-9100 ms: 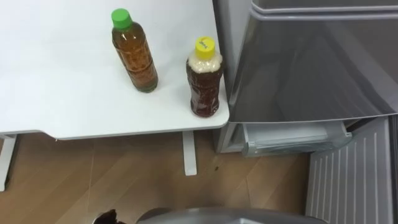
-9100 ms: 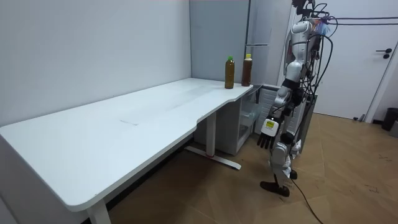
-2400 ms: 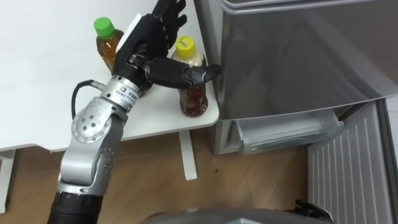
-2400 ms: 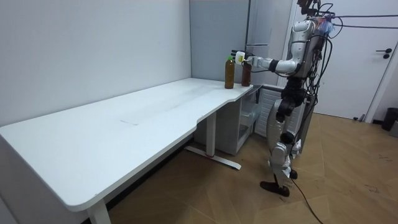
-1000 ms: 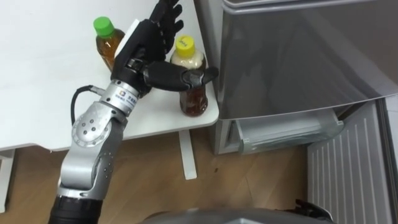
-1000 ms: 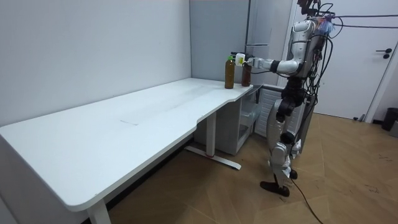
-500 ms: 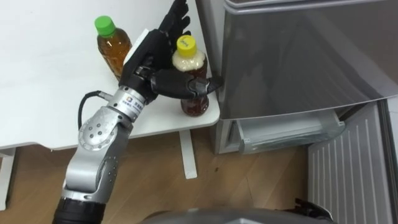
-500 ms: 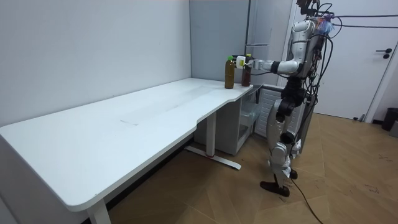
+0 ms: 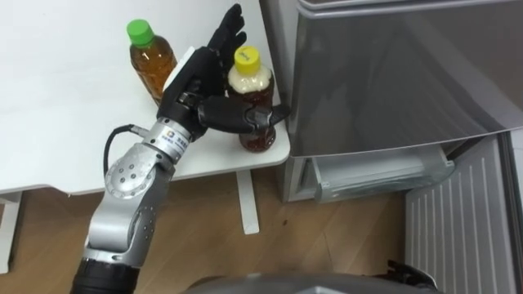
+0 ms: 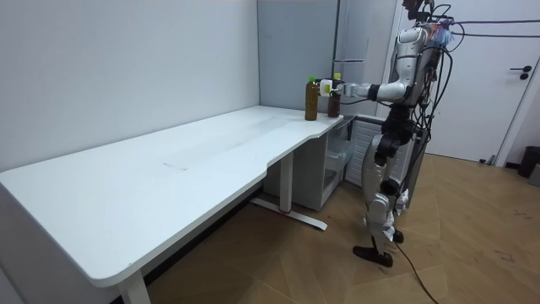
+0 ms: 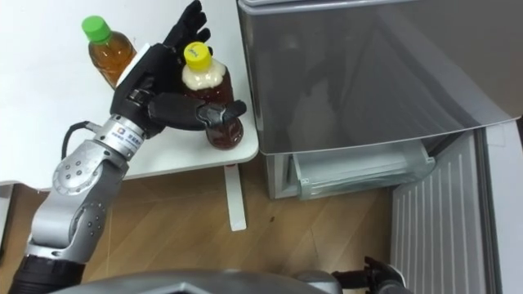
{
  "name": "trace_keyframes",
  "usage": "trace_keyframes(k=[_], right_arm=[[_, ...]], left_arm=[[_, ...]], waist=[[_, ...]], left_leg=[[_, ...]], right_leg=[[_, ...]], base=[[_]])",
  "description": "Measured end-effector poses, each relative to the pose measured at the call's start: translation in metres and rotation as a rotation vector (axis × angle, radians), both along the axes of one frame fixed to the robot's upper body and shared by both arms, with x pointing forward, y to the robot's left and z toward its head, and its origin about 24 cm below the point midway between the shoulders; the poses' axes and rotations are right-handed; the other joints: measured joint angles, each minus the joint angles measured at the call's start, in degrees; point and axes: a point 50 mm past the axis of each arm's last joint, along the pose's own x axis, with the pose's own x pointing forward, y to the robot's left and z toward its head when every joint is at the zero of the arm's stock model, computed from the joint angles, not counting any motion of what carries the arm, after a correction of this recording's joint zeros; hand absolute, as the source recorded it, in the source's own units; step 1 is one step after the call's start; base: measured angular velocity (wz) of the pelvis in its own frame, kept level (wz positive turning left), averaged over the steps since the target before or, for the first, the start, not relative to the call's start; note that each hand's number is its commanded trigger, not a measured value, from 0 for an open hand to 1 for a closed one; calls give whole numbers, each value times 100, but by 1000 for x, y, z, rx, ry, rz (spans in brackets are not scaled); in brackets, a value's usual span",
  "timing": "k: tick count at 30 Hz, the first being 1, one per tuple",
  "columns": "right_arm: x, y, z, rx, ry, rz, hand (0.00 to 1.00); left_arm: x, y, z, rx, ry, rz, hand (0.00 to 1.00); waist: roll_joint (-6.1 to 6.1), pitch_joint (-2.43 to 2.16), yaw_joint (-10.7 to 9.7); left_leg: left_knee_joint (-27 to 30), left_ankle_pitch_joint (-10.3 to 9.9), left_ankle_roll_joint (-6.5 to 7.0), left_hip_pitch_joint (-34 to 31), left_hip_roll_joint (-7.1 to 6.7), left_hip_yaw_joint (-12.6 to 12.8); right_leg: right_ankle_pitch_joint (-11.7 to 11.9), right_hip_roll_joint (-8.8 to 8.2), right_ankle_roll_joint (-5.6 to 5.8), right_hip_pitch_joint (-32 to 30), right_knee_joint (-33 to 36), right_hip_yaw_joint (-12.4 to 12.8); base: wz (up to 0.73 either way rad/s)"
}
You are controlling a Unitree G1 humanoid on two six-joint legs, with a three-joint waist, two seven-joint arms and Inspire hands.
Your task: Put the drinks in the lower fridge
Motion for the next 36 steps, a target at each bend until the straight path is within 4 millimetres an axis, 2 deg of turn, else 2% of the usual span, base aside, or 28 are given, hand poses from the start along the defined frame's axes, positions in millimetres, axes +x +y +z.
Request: trace_keyframes(k=[2,5,23,36], right_arm=[[0,0,0,0,0,0,0],[0,0,0,0,-1,0,0],[0,-1,0,2,-1,-4,0],[6,1,1,2,-10,41,0]], left_arm=[[0,0,0,0,1,1,79],[0,0,0,0,1,2,100],[-1,3,-11,19,52,9,100],[0,2,-9,23,41,7,100]], waist=[[-4,3,0],[-6,4,4],[-5,3,5],[-13,-4,13]], left_leg=[[0,0,0,1,0,0],[1,0,0,2,0,0],[3,0,0,8,1,6],[9,1,0,-58,2,-13]], right_leg=[[0,0,0,0,0,0],[0,0,0,0,0,1],[0,1,0,7,0,7],[0,3,0,-55,1,0]], base=[[0],[0],[0],[0]])
